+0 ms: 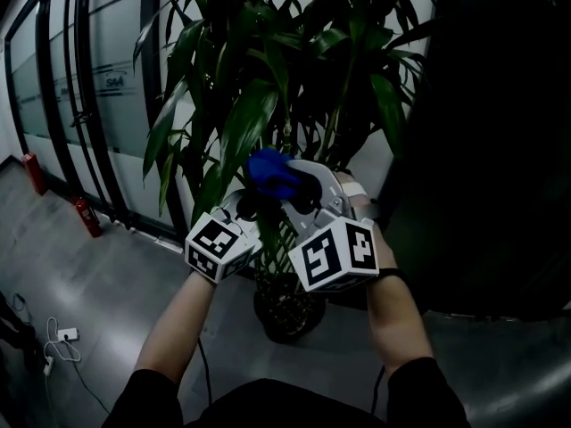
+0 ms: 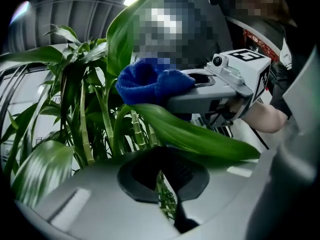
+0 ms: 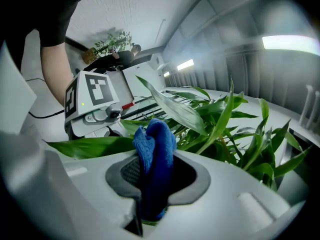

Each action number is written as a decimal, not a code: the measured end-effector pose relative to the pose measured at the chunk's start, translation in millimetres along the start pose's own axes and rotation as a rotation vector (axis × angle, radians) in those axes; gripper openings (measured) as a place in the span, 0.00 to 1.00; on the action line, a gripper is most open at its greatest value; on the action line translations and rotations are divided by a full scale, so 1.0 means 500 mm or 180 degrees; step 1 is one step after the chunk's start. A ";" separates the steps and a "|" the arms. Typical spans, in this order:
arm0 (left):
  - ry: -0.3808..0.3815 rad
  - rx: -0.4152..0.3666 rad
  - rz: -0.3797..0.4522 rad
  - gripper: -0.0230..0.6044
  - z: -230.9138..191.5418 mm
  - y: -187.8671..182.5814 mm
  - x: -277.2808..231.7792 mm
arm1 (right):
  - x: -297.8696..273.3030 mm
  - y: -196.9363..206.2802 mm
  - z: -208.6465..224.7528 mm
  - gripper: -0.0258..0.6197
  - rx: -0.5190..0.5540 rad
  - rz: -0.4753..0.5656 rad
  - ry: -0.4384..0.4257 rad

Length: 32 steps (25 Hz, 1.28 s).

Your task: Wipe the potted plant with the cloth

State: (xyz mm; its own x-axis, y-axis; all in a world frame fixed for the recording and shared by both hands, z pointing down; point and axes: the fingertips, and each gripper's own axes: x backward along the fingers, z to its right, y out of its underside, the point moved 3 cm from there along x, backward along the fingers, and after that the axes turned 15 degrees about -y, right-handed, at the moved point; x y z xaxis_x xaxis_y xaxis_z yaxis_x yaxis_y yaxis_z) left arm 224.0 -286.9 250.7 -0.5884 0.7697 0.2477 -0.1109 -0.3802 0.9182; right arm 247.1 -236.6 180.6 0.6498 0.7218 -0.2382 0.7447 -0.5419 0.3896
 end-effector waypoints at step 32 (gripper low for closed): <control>0.0106 0.0156 -0.0388 0.05 0.096 0.156 0.021 | -0.001 0.107 -0.240 0.19 0.0054 -0.0504 -0.0720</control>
State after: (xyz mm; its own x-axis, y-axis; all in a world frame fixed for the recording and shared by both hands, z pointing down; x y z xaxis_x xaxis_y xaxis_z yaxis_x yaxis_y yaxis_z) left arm 247.9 -284.0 339.7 -0.5992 0.7910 0.1237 -0.1443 -0.2587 0.9551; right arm 268.5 -214.1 308.4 0.5410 0.6846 -0.4884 0.8410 -0.4383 0.3172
